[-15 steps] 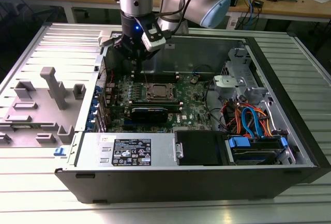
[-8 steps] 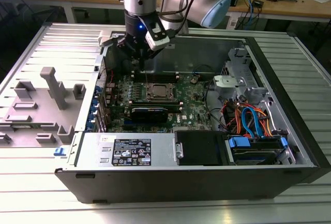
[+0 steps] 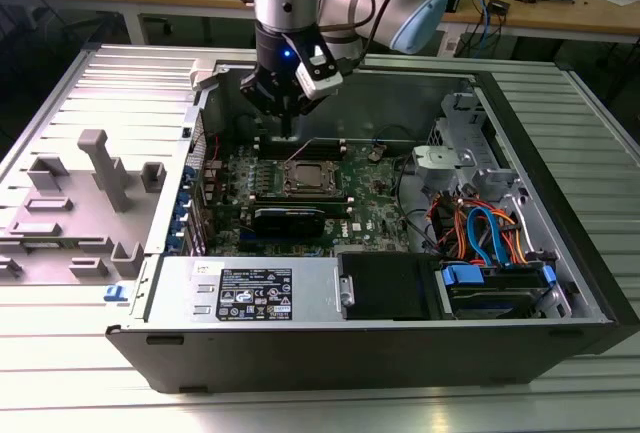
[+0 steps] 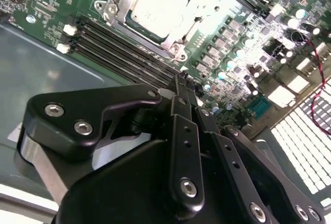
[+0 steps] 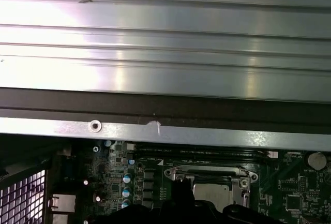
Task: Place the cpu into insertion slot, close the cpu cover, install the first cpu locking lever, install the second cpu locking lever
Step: 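Install the first cpu locking lever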
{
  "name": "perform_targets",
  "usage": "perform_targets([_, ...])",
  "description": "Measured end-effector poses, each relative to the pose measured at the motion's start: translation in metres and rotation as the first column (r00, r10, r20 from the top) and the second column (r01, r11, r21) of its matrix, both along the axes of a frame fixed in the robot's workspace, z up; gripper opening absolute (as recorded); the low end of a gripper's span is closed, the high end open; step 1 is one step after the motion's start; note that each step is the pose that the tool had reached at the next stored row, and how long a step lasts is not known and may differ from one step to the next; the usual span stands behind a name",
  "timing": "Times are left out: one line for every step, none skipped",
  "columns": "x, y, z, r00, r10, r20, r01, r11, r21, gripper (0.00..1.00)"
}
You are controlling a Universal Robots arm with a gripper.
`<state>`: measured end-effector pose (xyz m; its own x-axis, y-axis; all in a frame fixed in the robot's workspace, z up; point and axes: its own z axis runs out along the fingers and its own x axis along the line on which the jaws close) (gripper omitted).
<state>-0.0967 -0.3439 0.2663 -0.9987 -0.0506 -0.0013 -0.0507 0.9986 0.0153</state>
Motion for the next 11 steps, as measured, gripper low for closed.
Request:
perform_targets([0.001,0.0000,-0.0004,1.0000,0.000,0.0000,0.000,1.0000,-0.0001,0.11])
perform_targets([0.001,0.0000,-0.0009,1.0000,0.000,-0.0001,0.000,1.0000,-0.0002,0.11])
perform_targets([0.002,0.0000,-0.0015,1.0000,0.000,-0.0001,0.000,1.0000,-0.0002,0.11])
perform_targets([0.002,0.0000,-0.0020,1.0000,0.000,0.0000,0.000,1.0000,-0.0001,0.11])
perform_targets([0.002,0.0000,-0.0031,1.0000,0.000,-0.0001,0.000,1.0000,-0.0002,0.11])
perform_targets([0.003,0.0000,-0.0040,1.0000,0.000,-0.0001,0.000,1.0000,-0.0005,0.11])
perform_targets([0.003,0.0000,-0.0052,1.0000,0.000,-0.0001,0.000,1.0000,-0.0010,0.11])
perform_targets([0.003,0.0000,-0.0064,1.0000,0.001,-0.0001,-0.001,1.0000,-0.0012,0.11])
perform_targets([0.003,0.0000,-0.0075,1.0000,0.004,0.0000,-0.004,1.0000,-0.0011,0.11])
perform_targets([0.003,0.0001,-0.0098,1.0000,0.007,0.0000,-0.007,1.0000,-0.0021,0.11])
perform_targets([0.005,0.0002,-0.0114,1.0000,0.007,-0.0002,-0.007,1.0000,-0.0048,0.11])
